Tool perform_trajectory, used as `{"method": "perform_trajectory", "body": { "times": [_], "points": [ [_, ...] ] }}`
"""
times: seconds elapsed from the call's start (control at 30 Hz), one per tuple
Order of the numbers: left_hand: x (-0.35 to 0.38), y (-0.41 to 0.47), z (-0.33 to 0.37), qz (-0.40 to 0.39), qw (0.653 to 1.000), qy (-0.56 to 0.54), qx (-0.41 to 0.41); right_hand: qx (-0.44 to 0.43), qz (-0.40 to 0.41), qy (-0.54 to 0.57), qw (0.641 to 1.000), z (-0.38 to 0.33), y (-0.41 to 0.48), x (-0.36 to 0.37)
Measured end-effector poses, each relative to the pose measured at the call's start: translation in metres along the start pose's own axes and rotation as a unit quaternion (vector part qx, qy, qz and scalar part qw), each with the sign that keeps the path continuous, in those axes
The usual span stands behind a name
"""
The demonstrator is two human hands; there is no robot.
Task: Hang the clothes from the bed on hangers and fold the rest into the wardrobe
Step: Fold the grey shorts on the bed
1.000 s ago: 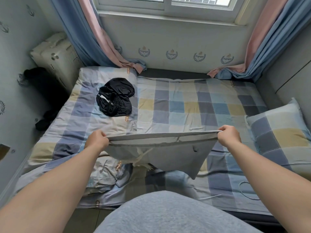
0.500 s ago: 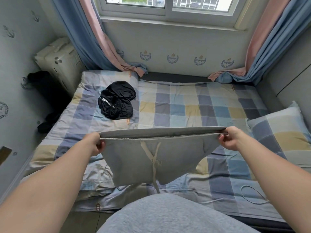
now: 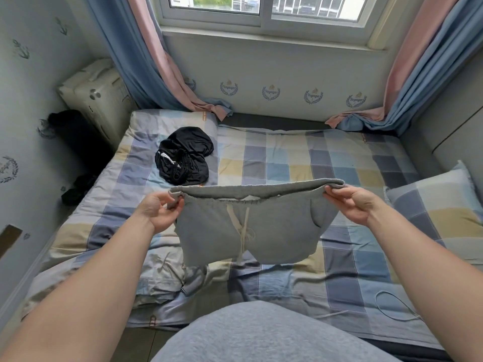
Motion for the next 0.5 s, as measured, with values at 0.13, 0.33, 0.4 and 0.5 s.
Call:
{"method": "perform_trajectory", "body": {
  "times": [0.13, 0.33, 0.4, 0.5],
  "points": [
    [0.012, 0.002, 0.007, 0.063, 0.945, 0.258, 0.193, -0.149, 0.039, -0.215, 0.964, -0.011, 0.003, 0.004],
    [0.017, -0.001, 0.041, 0.234, 0.71, 0.568, 0.343, -0.347, 0.069, -0.527, 0.772, -0.038, -0.002, 0.013],
    [0.022, -0.006, 0.048, 0.266, 0.688, 0.584, 0.339, -0.355, 0.058, -0.535, 0.764, -0.04, -0.004, 0.016],
    [0.033, -0.009, 0.05, 0.227, 0.756, 0.513, 0.337, -0.346, 0.064, -0.534, 0.769, -0.042, -0.008, 0.026]
  ]
}}
Point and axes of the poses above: each hand's wrist, its own y-axis towards the middle knuckle, its own x-axis out of the palm, z = x × y, the point moved 3 cm from there along y, towards the middle knuckle, and after that the axes turned 13 degrees about y, right-handed, at the moved point
